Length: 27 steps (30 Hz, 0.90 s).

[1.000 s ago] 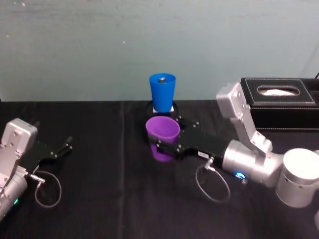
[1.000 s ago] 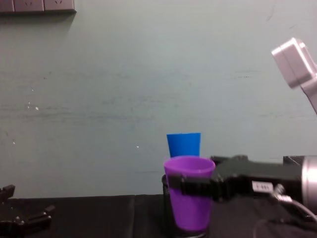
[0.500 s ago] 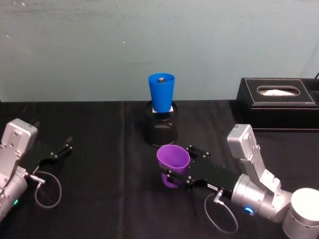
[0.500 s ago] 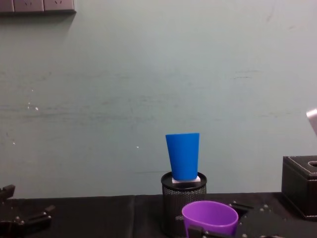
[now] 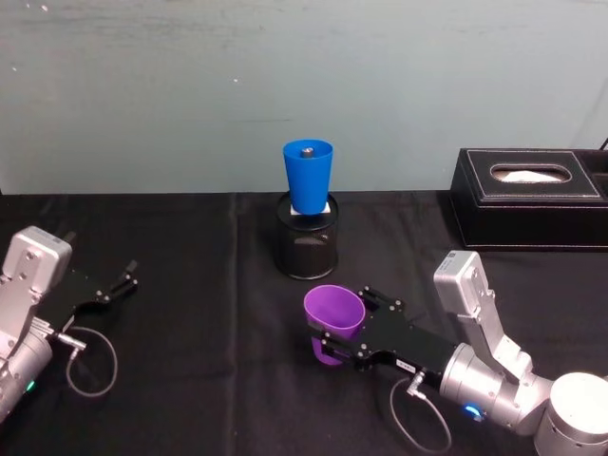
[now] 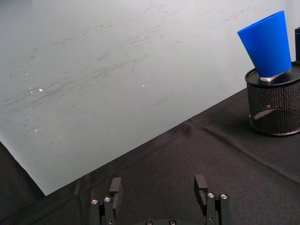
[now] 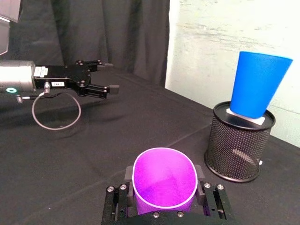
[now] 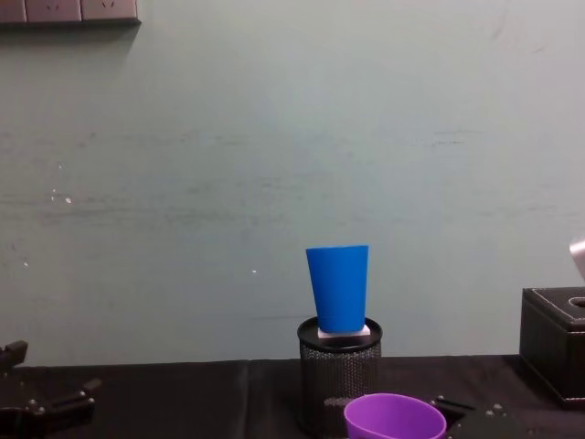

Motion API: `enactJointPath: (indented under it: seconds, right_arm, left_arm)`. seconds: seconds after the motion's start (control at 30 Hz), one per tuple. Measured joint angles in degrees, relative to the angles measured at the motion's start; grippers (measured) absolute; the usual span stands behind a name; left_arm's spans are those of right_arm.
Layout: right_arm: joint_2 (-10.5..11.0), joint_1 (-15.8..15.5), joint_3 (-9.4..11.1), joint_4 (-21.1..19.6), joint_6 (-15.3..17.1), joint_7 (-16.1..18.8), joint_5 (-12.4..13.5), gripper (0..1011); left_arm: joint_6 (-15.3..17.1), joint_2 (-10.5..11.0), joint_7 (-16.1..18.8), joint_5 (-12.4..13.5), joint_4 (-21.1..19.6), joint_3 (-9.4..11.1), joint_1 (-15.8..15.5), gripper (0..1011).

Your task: Pick up one cup with a gripper and tap it against the other cup.

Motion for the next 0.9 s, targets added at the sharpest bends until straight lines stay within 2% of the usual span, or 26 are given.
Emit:
enactJointPath:
  seconds: [0.33,0.6,0.77,0.8,0.87,0.9]
  right_arm:
    - [-0.84,-0.57,0.97,1.02,-0.34,0.12,-0.30,726]
    - [-0.84,-0.58,0.95,1.03,-0.38,0.17,-0.28,726]
    - [-0.83,-0.57,0.92,0.99,-0.38,0.15,-0.27,809]
    - [-0.82,-0.56,0.91,0.98,-0.38,0.14,-0.27,864]
    - [-0.81,-0.55,0.90,0.98,-0.38,0.13,-0.27,899]
    - [-0.80,-0.54,0.89,0.97,-0.38,0.13,-0.27,947]
  left_arm:
    - [0.00,0.00,0.00,0.00,0.00,0.00,0.00,1000]
    - [0.00,0.00,0.00,0.00,0.00,0.00,0.00,1000]
    - [0.00,0.00,0.00,0.00,0.00,0.00,0.00,1000]
    - [0.00,0.00,0.00,0.00,0.00,0.00,0.00,1000]
    - [0.00,0.00,0.00,0.00,0.00,0.00,0.00,1000]
    - [0.00,0.00,0.00,0.00,0.00,0.00,0.00,1000]
